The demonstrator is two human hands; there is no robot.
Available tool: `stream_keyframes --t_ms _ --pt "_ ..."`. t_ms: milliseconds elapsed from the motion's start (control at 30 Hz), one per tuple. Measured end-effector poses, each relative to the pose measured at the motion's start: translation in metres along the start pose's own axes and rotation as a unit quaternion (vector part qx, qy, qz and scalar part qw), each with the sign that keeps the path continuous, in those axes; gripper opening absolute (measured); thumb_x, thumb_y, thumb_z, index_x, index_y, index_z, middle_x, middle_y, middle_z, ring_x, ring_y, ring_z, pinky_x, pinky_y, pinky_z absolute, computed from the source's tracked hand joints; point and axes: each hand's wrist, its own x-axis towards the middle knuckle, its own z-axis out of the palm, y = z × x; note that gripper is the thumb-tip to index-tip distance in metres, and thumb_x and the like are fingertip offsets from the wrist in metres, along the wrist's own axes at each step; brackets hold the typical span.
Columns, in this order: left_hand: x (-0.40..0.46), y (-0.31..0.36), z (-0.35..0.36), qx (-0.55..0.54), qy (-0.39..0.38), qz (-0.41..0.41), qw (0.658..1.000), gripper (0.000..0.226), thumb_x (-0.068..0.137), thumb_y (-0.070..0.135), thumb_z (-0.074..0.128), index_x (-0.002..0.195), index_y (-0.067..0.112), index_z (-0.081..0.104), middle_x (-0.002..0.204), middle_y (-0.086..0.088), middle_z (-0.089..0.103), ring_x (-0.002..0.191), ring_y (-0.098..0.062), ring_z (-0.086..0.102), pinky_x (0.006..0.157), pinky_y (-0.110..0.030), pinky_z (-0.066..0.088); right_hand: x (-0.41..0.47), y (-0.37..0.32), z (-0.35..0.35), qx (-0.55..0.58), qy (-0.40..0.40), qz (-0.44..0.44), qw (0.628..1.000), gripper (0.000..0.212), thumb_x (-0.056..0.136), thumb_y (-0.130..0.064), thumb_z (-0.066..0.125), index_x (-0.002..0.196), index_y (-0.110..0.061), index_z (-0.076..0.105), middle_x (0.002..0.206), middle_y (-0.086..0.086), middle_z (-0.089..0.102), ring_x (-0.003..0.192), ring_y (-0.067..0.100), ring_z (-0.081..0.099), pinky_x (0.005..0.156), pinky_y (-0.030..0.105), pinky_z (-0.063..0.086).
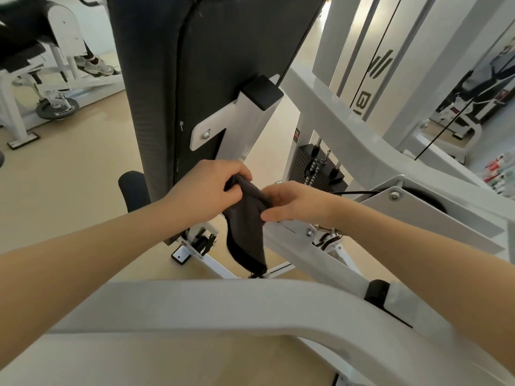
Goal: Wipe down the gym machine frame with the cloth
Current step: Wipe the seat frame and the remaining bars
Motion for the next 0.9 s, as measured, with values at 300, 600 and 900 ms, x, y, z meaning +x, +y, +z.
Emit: stream_keyframes --t_ms 300,600,900 --pt "0.006 0.012 0.015 0.044 0.066 0.023 0.997 0.007 0.091 0.018 0.051 0.094 0.012 0.053 0.080 -0.001 0.056 0.069 -0.019 0.055 0.061 -0.036 0.047 0.013 -0.008 0.013 0.378 0.192 0.148 0.894 0.030 0.097 -0.026 0.038 0.113 -0.008 0.056 0.110 0.015 0.062 0.097 0.029 0.060 0.079 0.041 0.054" --pt "0.010 0.011 0.014 0.055 -0.056 0.136 0.988 0.033 0.092 0.014 0.048 0.124 0.019 0.054 0.117 0.002 0.060 0.102 -0.013 0.056 0.088 -0.032 0.047 0.001 -0.015 0.014 0.544 0.189 -0.007 0.817 0.032 0.093 -0.016 0.047 0.120 -0.001 0.053 0.103 0.015 0.063 0.096 0.027 0.061 0.088 0.038 0.050" --pt "-0.002 -0.029 -0.016 0.531 -0.005 0.234 0.815 0.033 0.081 0.015 0.061 0.113 0.006 0.063 0.126 -0.014 0.057 0.126 -0.031 0.044 0.110 -0.044 0.024 0.019 -0.042 0.007 0.530 0.372 0.018 0.762 0.002 0.094 -0.019 0.050 0.095 -0.018 0.049 0.091 0.003 0.058 0.082 0.019 0.059 0.072 0.035 0.053"
